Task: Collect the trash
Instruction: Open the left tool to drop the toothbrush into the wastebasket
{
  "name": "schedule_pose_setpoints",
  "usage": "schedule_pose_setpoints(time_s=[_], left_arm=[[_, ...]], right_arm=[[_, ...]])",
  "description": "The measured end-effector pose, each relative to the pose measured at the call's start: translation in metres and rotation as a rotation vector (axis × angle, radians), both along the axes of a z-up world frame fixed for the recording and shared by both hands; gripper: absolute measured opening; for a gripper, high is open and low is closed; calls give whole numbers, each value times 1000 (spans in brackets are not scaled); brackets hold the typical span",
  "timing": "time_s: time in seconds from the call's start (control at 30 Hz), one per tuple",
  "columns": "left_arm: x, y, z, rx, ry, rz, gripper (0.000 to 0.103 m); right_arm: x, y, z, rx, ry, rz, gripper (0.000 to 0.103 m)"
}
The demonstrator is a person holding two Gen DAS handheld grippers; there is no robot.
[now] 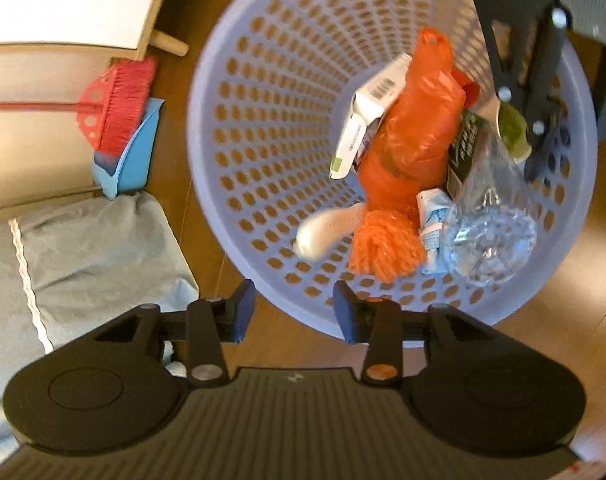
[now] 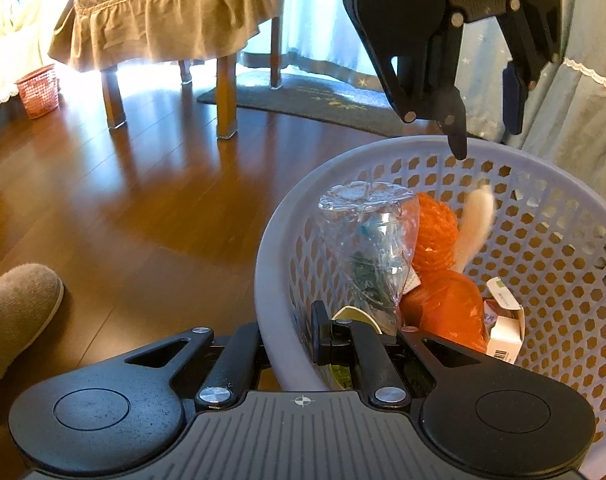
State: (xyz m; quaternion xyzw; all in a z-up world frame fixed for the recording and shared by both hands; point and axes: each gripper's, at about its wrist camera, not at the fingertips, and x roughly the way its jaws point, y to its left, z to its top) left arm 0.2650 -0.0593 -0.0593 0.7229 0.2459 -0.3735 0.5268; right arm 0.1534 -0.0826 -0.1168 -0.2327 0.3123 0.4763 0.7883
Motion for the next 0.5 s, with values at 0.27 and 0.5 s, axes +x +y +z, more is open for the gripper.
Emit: schedule_pose_setpoints(time_s=[0.27,0.5], left_arm=[[8,28,23,-185,11,173,38],[20,68,21,-281,40,368,38]], right_arm=[[4,-9,1,23,-25,-22,1],[20,-22,1,50,-40,13,0]])
